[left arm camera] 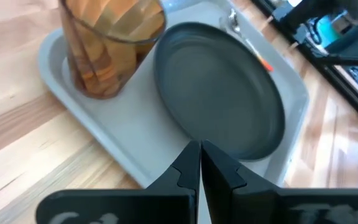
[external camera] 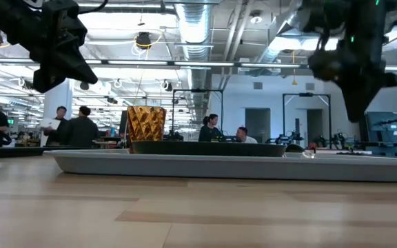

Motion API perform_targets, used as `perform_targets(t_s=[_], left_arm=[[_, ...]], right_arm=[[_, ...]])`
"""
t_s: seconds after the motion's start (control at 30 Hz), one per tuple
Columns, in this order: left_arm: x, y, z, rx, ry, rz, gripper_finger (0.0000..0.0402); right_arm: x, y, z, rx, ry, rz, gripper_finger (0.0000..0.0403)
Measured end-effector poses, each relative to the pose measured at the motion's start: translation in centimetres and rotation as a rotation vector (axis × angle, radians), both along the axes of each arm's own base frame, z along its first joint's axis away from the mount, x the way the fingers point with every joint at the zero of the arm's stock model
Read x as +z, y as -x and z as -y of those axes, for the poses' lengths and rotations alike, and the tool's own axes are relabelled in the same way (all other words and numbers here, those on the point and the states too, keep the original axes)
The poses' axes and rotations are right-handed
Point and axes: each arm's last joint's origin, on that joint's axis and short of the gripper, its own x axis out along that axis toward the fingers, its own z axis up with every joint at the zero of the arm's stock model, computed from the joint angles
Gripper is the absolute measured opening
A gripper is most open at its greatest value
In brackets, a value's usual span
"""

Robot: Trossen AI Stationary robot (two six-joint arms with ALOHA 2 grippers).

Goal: Pick and place plate/cup/fork/spoon on tray
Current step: Adjust the gray tray

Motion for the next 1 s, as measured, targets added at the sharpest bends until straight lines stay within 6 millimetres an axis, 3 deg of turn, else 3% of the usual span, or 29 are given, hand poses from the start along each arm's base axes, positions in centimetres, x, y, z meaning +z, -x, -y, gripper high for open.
perform_targets(t_s=[0.2, 0.47, 0.73, 1.0], left_arm=[[0.4, -0.2, 0.0, -0.014, -0.018, 0.042, 0.0000], [0.4, -0.2, 0.0, -0.008, -0.023, 0.040, 0.0000], [0.4, -0.2, 0.0, 0.000, -0.022, 0.041, 0.0000], [0.4, -0.2, 0.0, 0.007, -0.026, 0.041, 0.0000]], right_arm=[[-2.5, 1.7, 3.4, -0.111, 0.010, -0.027, 0.0004], [-5.7, 1.4, 6.2, -0.159, 0.023, -0.026, 0.0004], [-7.5, 0.5, 7.1, -0.173, 0.004, -0.024, 0.0005], [-7.5, 0.0, 7.2, -0.163, 0.002, 0.022, 0.0005]])
